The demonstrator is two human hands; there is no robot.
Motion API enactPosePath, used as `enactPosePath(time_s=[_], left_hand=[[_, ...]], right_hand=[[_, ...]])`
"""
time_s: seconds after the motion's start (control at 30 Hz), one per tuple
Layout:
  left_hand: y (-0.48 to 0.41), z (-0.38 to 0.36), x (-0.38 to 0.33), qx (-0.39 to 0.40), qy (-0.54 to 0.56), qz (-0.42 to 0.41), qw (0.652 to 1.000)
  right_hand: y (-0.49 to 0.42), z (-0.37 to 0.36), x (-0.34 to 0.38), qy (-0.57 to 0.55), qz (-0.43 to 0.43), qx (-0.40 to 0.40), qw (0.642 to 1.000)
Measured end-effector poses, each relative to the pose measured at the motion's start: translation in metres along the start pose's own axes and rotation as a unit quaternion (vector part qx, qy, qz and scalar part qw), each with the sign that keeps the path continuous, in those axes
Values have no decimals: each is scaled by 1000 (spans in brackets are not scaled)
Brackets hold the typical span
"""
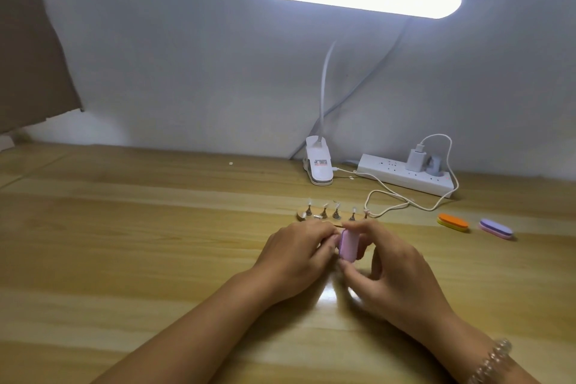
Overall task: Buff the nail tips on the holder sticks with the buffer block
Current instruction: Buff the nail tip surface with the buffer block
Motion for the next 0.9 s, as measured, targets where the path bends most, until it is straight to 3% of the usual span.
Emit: enactPosePath(time_s=[0.1, 0.23, 0.37, 0.53, 0.67, 0.8, 0.9], left_hand=[[1, -2, -2, 5, -21, -8, 1000], [0, 1, 1, -6, 11, 0, 1000], [1, -1, -3, 1, -15, -9, 1000], [0, 3, -1, -14, 13, 2, 1000], [1, 3, -3, -13, 8, -2, 1000], [-1, 4, 1, -10, 40, 10, 999], [-1, 7, 1, -23, 86, 8, 996]], right_hand=[[-4, 5, -1, 2, -13, -32, 999], [1, -4, 3, 3, 10, 30, 1000], [-5, 7, -1, -12, -10, -39, 999], [1, -5, 4, 9, 10, 34, 999], [-5, 7, 0, -16, -10, -39, 999], [1, -7, 7, 18, 16, 38, 999], [0, 8, 3, -31, 6, -25, 999]])
Point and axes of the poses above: each hand's wrist, its own y-axis away from the middle knuckle, its own z-axis out of the back of the hand, x = y × z, the point moved 9 cm from there along -y, towards the middle knuckle, and after that the axes turned 2 degrees about -y, right-handed, at the moved point
